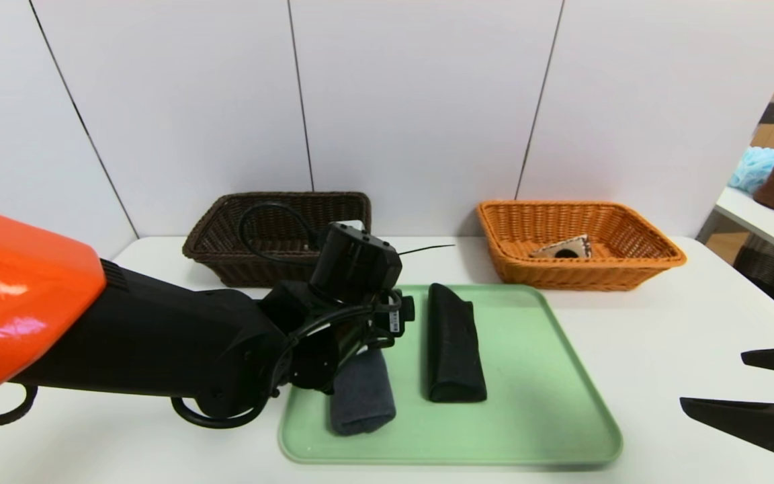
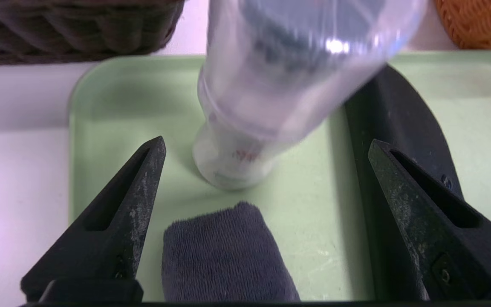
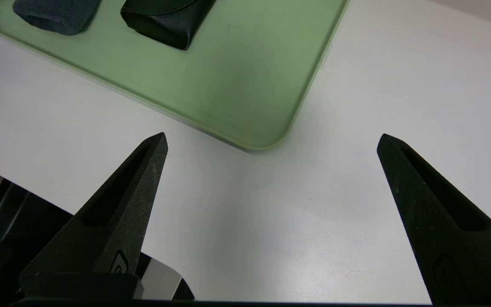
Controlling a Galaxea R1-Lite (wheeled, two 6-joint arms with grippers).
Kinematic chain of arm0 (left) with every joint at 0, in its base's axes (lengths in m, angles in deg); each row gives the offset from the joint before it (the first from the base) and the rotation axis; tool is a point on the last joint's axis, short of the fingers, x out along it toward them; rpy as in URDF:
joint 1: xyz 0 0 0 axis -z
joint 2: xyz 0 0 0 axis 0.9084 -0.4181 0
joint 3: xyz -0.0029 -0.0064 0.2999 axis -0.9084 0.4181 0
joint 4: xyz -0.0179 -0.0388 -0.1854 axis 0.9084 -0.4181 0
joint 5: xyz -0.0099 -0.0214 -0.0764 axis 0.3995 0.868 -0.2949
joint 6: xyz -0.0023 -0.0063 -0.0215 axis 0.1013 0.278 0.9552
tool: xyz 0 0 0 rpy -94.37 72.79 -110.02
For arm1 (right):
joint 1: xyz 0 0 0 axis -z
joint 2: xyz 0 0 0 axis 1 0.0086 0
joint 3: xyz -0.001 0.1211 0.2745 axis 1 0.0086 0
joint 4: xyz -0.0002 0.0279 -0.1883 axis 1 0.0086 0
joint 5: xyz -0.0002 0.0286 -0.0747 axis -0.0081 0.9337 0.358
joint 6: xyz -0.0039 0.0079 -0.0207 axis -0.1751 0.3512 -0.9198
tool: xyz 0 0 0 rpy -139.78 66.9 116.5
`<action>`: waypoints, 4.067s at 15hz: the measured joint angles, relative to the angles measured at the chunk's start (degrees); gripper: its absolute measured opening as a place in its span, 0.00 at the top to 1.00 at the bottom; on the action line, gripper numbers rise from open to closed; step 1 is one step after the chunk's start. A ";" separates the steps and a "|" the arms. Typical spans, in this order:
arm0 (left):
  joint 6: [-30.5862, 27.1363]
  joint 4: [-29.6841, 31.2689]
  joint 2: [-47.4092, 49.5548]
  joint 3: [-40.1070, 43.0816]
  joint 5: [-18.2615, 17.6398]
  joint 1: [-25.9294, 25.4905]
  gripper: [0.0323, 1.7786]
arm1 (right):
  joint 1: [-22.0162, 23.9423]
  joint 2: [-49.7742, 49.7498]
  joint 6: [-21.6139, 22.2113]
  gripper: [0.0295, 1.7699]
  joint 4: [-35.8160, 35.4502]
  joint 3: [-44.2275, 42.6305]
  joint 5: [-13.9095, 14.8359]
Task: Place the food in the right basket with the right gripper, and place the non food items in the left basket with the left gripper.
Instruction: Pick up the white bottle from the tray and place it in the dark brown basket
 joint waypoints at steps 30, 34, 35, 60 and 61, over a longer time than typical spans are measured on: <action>-3.28 2.54 0.46 0.55 1.43 -0.63 0.72 | -0.32 0.52 -0.65 0.04 0.02 0.55 -0.27; -4.38 2.71 2.04 0.37 2.56 1.27 0.72 | -0.32 0.71 -0.73 0.04 0.00 0.52 -0.29; -4.39 2.71 2.34 0.37 2.62 1.51 0.72 | -0.29 0.73 -0.73 0.04 0.00 0.48 -0.29; -28.25 11.02 7.27 -10.47 0.24 -10.15 0.72 | -0.82 0.71 -0.84 0.04 -0.09 0.39 -0.33; -28.25 10.84 6.55 -10.97 -0.30 -11.53 0.72 | -0.84 0.71 -0.84 0.04 -0.09 0.39 -0.35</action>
